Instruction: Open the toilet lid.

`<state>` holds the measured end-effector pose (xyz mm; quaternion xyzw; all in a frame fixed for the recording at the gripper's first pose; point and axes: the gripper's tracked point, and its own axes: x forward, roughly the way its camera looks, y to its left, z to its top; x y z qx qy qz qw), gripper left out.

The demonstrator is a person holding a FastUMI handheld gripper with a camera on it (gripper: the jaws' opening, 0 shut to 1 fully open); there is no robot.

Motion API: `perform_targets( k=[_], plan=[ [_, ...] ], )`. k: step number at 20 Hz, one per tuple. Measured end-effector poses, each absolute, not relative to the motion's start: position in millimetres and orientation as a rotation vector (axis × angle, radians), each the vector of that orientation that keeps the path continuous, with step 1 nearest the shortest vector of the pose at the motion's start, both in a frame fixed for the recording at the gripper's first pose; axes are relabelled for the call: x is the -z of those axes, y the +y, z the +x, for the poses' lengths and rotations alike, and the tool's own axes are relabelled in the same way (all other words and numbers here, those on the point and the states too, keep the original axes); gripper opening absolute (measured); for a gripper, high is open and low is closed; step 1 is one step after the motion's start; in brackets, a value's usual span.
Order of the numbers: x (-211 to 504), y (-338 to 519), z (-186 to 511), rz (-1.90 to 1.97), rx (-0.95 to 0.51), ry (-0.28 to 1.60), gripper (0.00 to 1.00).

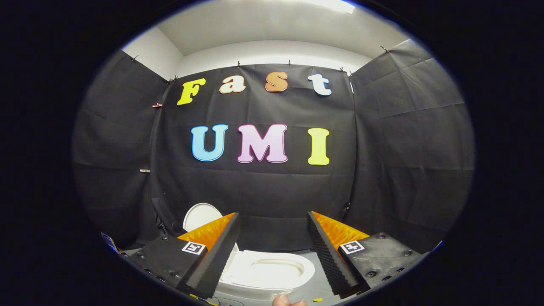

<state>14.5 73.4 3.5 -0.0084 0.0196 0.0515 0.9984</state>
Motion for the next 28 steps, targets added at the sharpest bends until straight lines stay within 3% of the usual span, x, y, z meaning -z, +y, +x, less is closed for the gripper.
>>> perform_targets(
  k=[28],
  plan=[
    [0.7,25.6,-3.6,-0.03,0.013,0.017,0.99]
  ],
)
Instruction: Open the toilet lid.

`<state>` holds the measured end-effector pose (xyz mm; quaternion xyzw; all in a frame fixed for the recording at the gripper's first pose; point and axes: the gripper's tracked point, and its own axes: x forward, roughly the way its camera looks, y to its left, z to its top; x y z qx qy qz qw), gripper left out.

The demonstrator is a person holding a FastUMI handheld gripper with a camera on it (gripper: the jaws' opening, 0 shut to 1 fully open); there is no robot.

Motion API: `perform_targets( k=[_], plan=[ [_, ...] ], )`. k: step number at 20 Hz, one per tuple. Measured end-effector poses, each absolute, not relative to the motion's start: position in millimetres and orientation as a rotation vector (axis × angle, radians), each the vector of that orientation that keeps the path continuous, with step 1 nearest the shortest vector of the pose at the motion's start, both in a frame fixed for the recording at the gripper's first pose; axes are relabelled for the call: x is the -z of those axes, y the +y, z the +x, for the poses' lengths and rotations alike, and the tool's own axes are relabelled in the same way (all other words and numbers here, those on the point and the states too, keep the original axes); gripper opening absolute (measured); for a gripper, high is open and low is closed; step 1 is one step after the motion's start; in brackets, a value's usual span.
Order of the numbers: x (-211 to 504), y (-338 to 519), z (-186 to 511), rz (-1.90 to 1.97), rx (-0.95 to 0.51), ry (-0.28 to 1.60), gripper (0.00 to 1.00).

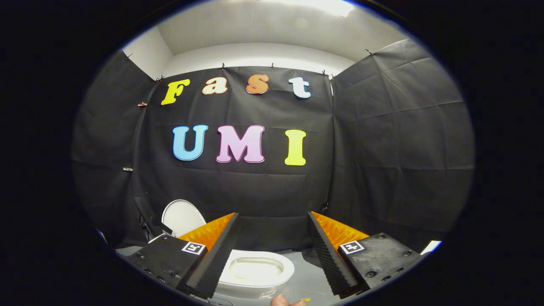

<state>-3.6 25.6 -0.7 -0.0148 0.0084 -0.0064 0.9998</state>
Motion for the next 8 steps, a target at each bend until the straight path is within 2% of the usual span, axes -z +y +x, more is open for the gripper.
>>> perform_targets(
  k=[8],
  plan=[
    [2.4,27.2,-3.8,-0.026,0.012,0.02,0.99]
  ],
)
